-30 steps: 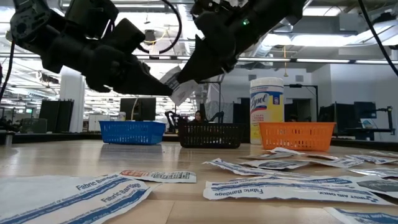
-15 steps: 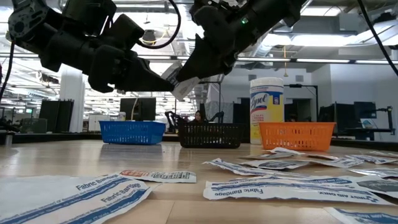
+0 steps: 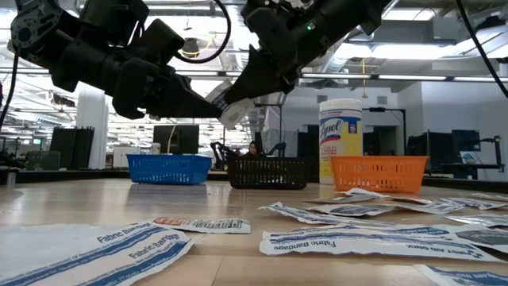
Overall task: Pick & Place First Aid Supplies
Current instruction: Put the towelette pack into the black bin
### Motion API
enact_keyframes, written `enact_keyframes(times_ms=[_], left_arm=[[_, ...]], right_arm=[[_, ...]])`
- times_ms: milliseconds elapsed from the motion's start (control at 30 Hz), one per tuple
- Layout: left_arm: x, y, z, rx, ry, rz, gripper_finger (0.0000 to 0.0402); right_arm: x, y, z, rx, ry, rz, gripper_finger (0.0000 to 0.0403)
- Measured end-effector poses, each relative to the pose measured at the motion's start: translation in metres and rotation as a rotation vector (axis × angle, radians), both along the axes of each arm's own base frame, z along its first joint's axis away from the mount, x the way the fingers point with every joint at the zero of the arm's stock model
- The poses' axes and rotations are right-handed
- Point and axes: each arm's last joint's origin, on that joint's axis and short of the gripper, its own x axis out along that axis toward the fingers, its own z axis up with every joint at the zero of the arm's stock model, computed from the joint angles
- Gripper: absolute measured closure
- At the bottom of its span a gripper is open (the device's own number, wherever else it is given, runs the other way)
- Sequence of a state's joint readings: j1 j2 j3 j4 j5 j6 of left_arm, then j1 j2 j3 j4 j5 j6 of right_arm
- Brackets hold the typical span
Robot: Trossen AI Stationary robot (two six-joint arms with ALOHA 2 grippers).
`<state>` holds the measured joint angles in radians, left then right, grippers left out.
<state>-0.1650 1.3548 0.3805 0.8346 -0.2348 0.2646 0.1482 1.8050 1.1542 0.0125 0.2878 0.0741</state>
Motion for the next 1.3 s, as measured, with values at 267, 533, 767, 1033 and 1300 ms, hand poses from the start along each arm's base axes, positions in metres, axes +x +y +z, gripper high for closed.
enact_keyframes(times_ms=[267,533,767,1033,1300], left_arm=[[-0.0008,0.0010,-0.0042,-0.007,0.042,0.032,0.0394],[-0.0008,0.0011,-0.0042,-0.025,0.039,0.040,0.0394],[-0.0005,0.0029,-0.0040,-0.026,0.037,0.044,0.0394],[-0.0005,0.0034,-0.0043,-0.025,0.041,0.045,0.0394],[-0.0005,0.0037,-0.0045,-0.023,0.043,0.050,0.0394]], right_arm=[[-0.0004,-0.0001,-0.0008,-0.025,0.013,0.016,0.0345],[0.0001,-0.0040,-0.0007,-0.026,0.013,0.007,0.0358],[-0.0006,0.0009,-0.0007,-0.027,0.013,0.020,0.0389],[-0.0041,0.0025,-0.0011,-0.036,0.047,0.017,0.0399],[-0.0068,0.0002,-0.0036,-0.085,0.081,-0.036,0.0401]])
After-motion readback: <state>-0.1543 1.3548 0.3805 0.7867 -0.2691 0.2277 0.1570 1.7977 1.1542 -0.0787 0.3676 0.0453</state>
